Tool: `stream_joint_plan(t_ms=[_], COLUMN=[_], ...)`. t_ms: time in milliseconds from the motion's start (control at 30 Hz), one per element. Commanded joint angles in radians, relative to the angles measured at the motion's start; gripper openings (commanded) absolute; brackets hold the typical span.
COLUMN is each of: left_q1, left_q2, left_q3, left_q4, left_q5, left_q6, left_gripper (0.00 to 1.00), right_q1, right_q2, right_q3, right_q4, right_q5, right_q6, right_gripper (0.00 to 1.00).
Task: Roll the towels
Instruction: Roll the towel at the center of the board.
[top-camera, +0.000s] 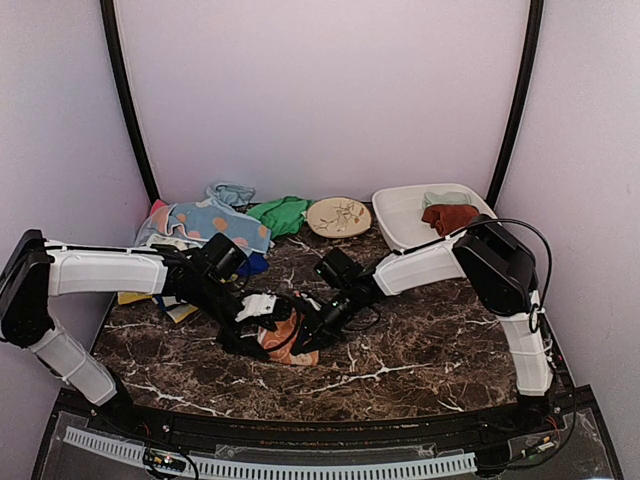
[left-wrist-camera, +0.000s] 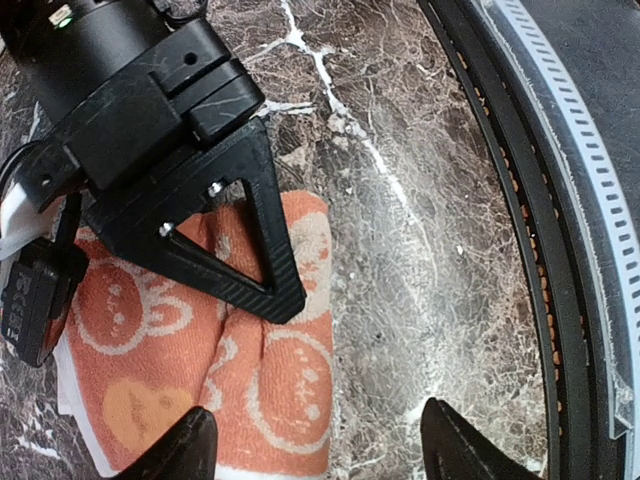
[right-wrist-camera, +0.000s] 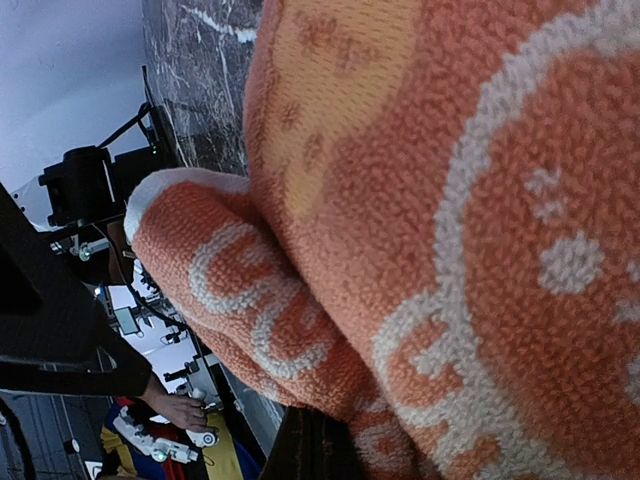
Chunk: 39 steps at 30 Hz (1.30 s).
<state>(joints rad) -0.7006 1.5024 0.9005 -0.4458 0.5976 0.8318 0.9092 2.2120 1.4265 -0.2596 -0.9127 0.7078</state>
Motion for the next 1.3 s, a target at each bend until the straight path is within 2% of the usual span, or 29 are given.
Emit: stream_joint_plan(t_ms=[0, 367, 500, 567, 633, 733, 833, 900, 967, 1133, 1267], left_q1=[-0.042, -0.061, -0.06, -0.06, -0.06, -0.047, -0.012, 0.02, 0.052, 0.124, 0.15], left_q2=[0.018, 0.114, 0.146, 0.158, 0.175, 0.208, 0.226, 0.247, 0.289, 0.397, 0.491], left_q3=[0.0, -0.043, -0.03, -0.025, -0.012, 0.021, 0.047, 0.079, 0.121, 0.236, 0.338], left_q4=[0.06, 0.165, 0.163, 0.154, 0.13, 0.073, 0.025, -0.025, -0.092, -0.25, -0.359], left_q5=[-0.101, -0.198, -0.232, -0.23, -0.225, -0.197, -0.127, -0.074, -0.018, 0.086, 0.128], left_q6=[0.039, 0.012, -0.002, -0.015, -0.03, -0.062, -0.098, -0.114, -0.12, -0.12, -0.11], left_gripper=[0.71, 0.64, 0.59, 0.53, 0.4, 0.18, 0.07, 0.05, 0.05, 0.05, 0.05], right_q1=[-0.01, -0.013, -0.015, -0.016, -0.02, -0.033, -0.048, -0.056, -0.064, -0.066, 0.019], right_q2=[0.035, 0.035, 0.032, 0.027, 0.016, -0.022, -0.084, -0.14, -0.199, -0.344, -0.503], right_q3=[-0.029, -0.033, -0.048, -0.066, -0.093, -0.151, -0.223, -0.262, -0.33, -0.464, -0.638], right_q4=[-0.002, 0.072, 0.109, 0.144, 0.217, 0.319, 0.43, 0.48, 0.53, 0.588, 0.658], right_q5=[0.076, 0.049, 0.044, 0.04, 0.028, 0.044, 0.104, 0.158, 0.217, 0.394, 0.633], right_q6=[0.057, 0.117, 0.145, 0.167, 0.199, 0.234, 0.23, 0.194, 0.143, -0.058, -0.385], right_gripper=[0.0, 0.0, 0.0, 0.0, 0.0, 0.1, 0.19, 0.29, 0.35, 0.4, 0.45])
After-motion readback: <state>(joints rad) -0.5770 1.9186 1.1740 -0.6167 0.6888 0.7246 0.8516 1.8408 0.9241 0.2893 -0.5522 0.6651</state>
